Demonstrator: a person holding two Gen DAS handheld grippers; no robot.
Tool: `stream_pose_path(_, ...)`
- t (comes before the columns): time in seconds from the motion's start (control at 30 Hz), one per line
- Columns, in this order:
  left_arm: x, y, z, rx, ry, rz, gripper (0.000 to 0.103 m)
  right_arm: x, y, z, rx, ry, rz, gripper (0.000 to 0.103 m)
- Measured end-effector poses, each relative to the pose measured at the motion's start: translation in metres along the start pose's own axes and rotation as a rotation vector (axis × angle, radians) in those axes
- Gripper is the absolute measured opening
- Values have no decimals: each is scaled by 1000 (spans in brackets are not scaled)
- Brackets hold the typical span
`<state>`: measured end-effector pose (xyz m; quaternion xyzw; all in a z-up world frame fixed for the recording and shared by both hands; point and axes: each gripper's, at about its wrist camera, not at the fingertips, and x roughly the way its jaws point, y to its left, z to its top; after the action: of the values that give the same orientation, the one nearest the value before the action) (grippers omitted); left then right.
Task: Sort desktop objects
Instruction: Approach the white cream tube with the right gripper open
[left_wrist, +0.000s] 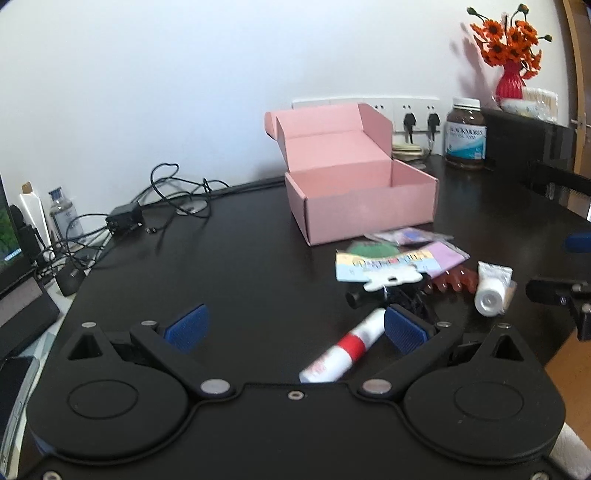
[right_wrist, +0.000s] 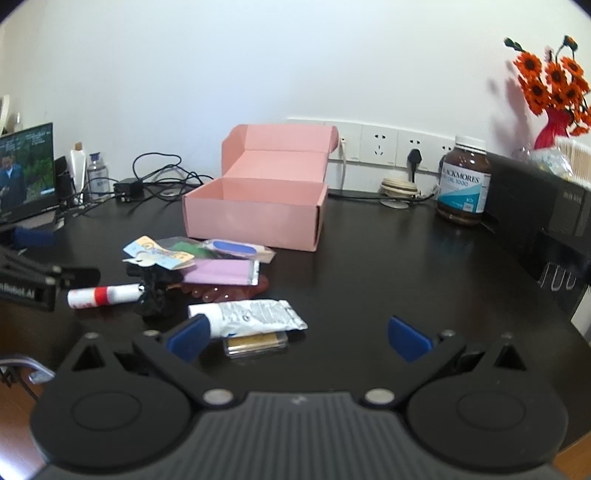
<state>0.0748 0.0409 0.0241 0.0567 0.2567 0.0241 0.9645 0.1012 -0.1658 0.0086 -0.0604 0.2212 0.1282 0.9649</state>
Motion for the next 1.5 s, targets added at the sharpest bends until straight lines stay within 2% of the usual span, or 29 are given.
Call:
stream_pose_path(0.2, 7, 5, 2, -8, -15, -26, 103, 8, -4, 3, 25, 15, 21, 102)
stream_pose_path(0.33, 7, 3, 4, 12, -35, -5, 103, 12, -6, 4, 38, 16, 1, 102)
stream_pose_path(0.6, 1, 13, -5, -17, -36, -21, 103, 7, -1, 1, -6, -40, -41, 102)
stream_pose_path(0.73, -3, 18, -14, -34, -13, -48, 103, 8, 5, 0, -36, -46, -32, 102)
stream_pose_path(0.93, 0, 18, -24, -30, 17, -50, 103, 10, 8, -1, -30, -34, 3, 102)
stream_pose_path(1.2, 5, 18, -25, -45, 30, -72, 103, 8, 14, -7, -44, -23, 27, 102)
stream_pose_path(1.33, 7, 18, -25, -44, 39, -95, 103, 4, 16, -12, -57, -29, 73, 102)
stream_pose_path(1.5, 11, 14, -24, -34, 47, -82, 103, 3, 22, -14, -100, -51, 78, 102)
